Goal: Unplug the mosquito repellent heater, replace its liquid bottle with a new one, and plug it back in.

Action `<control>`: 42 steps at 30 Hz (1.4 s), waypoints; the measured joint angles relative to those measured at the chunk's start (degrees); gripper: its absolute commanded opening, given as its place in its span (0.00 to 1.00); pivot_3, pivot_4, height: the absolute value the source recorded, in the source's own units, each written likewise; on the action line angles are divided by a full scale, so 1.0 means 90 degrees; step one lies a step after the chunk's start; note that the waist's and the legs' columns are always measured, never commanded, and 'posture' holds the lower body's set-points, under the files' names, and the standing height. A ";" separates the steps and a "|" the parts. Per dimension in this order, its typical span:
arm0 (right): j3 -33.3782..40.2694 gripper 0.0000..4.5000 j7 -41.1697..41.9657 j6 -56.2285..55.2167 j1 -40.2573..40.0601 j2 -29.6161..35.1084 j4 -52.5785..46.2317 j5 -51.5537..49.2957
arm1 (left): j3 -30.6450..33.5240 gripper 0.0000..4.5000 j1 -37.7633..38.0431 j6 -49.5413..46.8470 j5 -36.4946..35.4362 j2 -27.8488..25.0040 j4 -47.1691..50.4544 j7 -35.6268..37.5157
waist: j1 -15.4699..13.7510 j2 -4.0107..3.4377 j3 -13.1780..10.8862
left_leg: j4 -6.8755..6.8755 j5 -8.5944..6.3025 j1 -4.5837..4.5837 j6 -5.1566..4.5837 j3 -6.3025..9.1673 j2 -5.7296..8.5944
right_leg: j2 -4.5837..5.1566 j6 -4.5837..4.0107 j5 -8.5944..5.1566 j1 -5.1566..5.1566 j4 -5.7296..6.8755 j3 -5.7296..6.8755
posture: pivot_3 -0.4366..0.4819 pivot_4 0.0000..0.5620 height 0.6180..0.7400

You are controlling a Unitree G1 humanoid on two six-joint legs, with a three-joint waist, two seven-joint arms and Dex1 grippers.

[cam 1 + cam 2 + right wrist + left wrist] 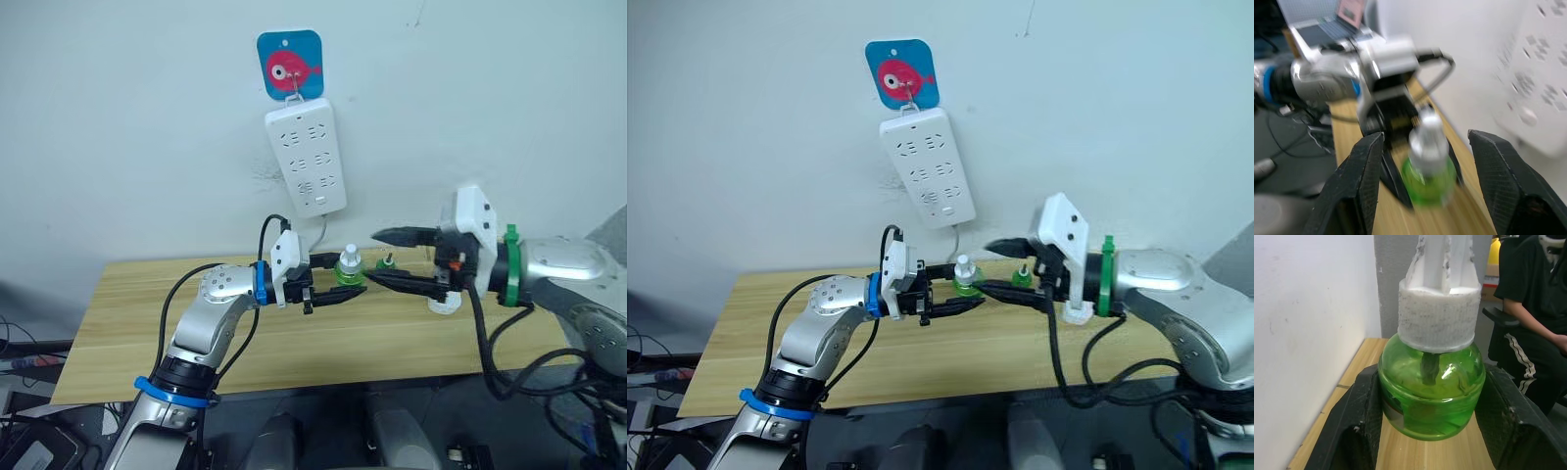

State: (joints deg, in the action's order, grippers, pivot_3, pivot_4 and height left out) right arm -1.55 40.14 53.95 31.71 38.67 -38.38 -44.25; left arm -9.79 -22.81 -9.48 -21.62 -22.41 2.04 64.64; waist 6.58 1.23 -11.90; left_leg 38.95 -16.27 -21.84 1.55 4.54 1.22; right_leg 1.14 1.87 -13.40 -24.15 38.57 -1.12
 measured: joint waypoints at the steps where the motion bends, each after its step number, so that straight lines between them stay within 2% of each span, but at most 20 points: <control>1: -0.0079 0.63 -0.0061 0.0033 0.0077 -0.0097 0.0059 0.0009 | -0.0001 0.50 0.0000 0.0001 0.0001 0.0002 0.0000 0.0004 | -0.0002 0.0000 0.0000 | 0.0000 0.0000 0.0000 0.0000 0.0002 0.0001 | 0.0002 0.0000 0.0000 -0.0001 0.0000 -0.0002 | 0.24 0.27 1.00; 6: -0.0515 0.63 -0.0152 0.0042 0.0271 -0.0316 0.0363 0.0100 | -0.0001 0.50 -0.0001 0.0002 0.0003 -0.0002 0.0000 0.0023 | -0.0019 0.0000 0.0000 | 0.0001 0.0000 -0.0002 0.0000 0.0007 0.0005 | 0.0007 0.0000 0.0000 -0.0001 -0.0002 -0.0002 | 0.25 0.27 1.00; 7: -0.0562 0.59 -0.0146 0.0039 0.0281 -0.0320 0.0392 0.0117 | -0.0002 0.50 0.0000 0.0002 0.0003 -0.0002 0.0000 0.0024 | -0.0019 0.0000 0.0000 | 0.0001 0.0000 -0.0001 0.0000 0.0008 0.0005 | 0.0007 0.0000 0.0000 -0.0001 -0.0001 -0.0001 | 0.25 0.27 1.00; 10: -0.0678 0.42 -0.0137 0.0037 0.0282 -0.0338 0.0471 0.0176 | -0.0002 0.50 0.0001 0.0002 0.0004 -0.0002 0.0000 0.0024 | -0.0014 0.0000 0.0000 | 0.0001 0.0000 -0.0001 0.0000 0.0009 0.0003 | 0.0007 0.0000 0.0000 -0.0001 0.0000 0.0000 | 0.25 0.27 1.00; 14: -0.0687 0.10 -0.0156 0.0006 0.0282 -0.0344 0.0533 0.0278 | -0.0030 0.50 0.0047 0.0002 0.0011 -0.0015 0.0002 0.0109 | -0.0012 0.0000 0.0000 | 0.0001 0.0000 -0.0001 0.0000 0.0008 0.0004 | 0.0006 0.0000 0.0000 -0.0001 -0.0001 -0.0002 | 0.25 0.27 1.00; 15: -0.0696 0.06 -0.0144 0.0006 0.0280 -0.0337 0.0533 0.0281 | -0.0036 0.50 0.0055 0.0002 0.0012 -0.0015 0.0002 0.0108 | -0.0012 0.0000 0.0000 | 0.0001 0.0000 -0.0001 0.0000 0.0009 0.0003 | 0.0006 0.0000 0.0000 -0.0001 -0.0001 0.0000 | 0.25 0.27 1.00; 21: -0.0635 0.06 -0.0107 -0.0013 0.0282 -0.0347 0.0525 0.0244 | -0.0038 0.50 0.0057 0.0033 0.0019 -0.0021 0.0001 0.0111 | -0.0012 0.0000 0.0000 | 0.0000 0.0000 -0.0001 0.0000 0.0008 0.0003 | 0.0006 0.0000 0.0000 -0.0002 -0.0001 -0.0001 | 0.25 0.28 1.00; 26: 0.0103 0.06 -0.0341 0.0044 0.0703 -0.0434 0.0424 -0.0306 | -0.0050 0.50 0.0191 0.0175 0.0230 -0.0220 -0.0040 0.0101 | -0.0013 -0.0001 0.0000 | -0.0002 0.0000 0.0000 0.0000 0.0010 0.0003 | 0.0006 0.0000 0.0000 -0.0002 -0.0001 0.0000 | 0.26 0.31 1.00; 29: 0.0464 0.06 -0.0654 -0.0002 0.0509 -0.0388 0.0276 -0.0322 | -0.0036 0.50 0.0512 0.0314 0.0487 -0.0582 -0.0393 0.0080 | -0.0014 -0.0001 -0.0001 | -0.0009 -0.0001 0.0003 -0.0001 0.0011 -0.0004 | 0.0006 -0.0001 -0.0001 -0.0001 -0.0005 0.0001 | 0.26 0.33 1.00; 31: 0.0389 0.06 -0.0835 -0.0171 -0.0037 -0.0385 0.0253 -0.0002 | 0.0028 0.50 0.0758 0.0414 0.0587 -0.0773 -0.0643 0.0083 | -0.0015 -0.0003 -0.0007 | -0.0010 -0.0001 -0.0001 -0.0001 0.0010 -0.0003 | 0.0007 -0.0002 -0.0001 -0.0004 -0.0007 0.0002 | 0.26 0.36 1.00; 34: -0.0216 0.06 -0.1127 -0.1158 -0.1173 -0.0538 0.0489 0.1116 | 0.0096 0.50 0.1025 0.0443 0.0630 -0.0927 -0.0584 0.0093 | -0.0052 -0.0006 -0.0014 | -0.0010 -0.0001 -0.0002 -0.0001 0.0009 -0.0001 | 0.0010 0.0000 -0.0002 -0.0001 -0.0011 0.0003 | 0.29 0.38 1.00; 37: -0.0927 0.06 -0.1389 -0.2281 -0.2220 -0.0878 0.1418 0.2320 | 0.0180 0.50 0.1347 0.0426 0.0626 -0.1126 -0.0316 0.0105 | -0.0059 -0.0019 -0.0032 | -0.0012 -0.0001 0.0000 -0.0001 0.0002 0.0000 | 0.0015 0.0000 -0.0003 -0.0002 -0.0016 -0.0009 | 0.30 0.40 1.00; 42: -0.1215 0.06 -0.1645 -0.3861 -0.2458 -0.1407 0.2909 0.3488 | 0.0253 0.50 0.1584 0.0288 0.0511 -0.1193 0.0171 0.0061 | -0.0066 -0.0028 -0.0079 | -0.0011 -0.0001 0.0008 -0.0001 -0.0004 -0.0005 | 0.0011 0.0001 -0.0004 -0.0001 -0.0015 -0.0014 | 0.33 0.45 1.00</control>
State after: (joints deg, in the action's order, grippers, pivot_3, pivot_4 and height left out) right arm -12.48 25.33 19.20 9.59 26.01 -12.20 -12.85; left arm -7.51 -8.55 -6.89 -17.02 -33.14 3.57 65.19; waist 5.98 0.98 -12.61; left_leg 38.84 -16.28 -21.77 1.54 4.51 1.17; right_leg 1.24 1.88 -13.43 -24.17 38.44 -1.25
